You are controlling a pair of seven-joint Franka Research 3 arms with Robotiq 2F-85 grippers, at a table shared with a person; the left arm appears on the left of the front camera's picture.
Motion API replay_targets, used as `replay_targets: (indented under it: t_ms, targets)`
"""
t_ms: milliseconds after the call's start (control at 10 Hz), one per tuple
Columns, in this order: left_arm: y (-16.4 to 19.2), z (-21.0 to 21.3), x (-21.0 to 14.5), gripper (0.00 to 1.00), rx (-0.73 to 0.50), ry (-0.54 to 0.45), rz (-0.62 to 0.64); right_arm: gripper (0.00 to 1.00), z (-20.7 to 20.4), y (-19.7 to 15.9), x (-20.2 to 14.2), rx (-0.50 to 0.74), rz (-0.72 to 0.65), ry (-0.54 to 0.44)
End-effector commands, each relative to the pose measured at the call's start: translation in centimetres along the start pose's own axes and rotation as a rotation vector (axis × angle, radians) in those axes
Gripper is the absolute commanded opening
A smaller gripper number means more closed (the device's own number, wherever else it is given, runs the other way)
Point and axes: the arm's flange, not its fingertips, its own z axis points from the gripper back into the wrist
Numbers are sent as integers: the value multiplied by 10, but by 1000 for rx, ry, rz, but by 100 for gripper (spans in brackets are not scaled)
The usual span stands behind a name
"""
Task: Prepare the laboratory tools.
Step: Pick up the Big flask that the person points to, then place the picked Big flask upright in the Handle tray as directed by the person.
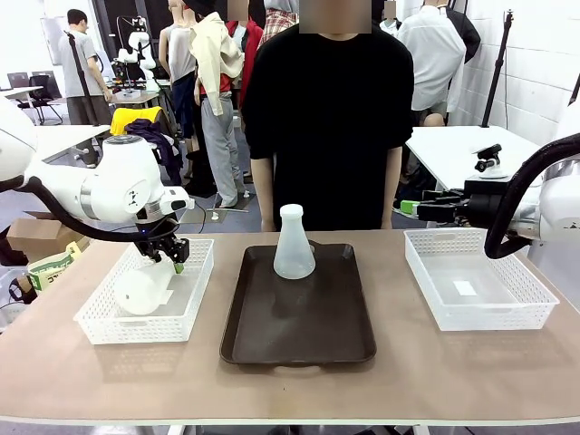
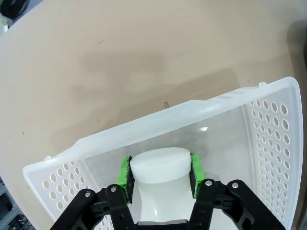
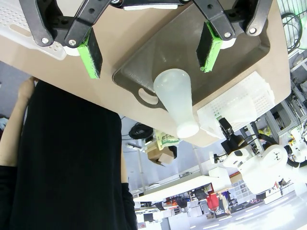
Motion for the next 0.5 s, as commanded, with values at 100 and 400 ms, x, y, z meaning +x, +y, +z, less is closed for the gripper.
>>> replay_targets:
  t_ms: [100, 400]
  targets:
    - [1, -1, 0, 0, 1, -14, -5, 100, 1, 3, -1, -9, -10, 9]
    - [1, -1, 0, 0, 1, -14, -5, 100, 1, 3, -1, -9, -10, 9]
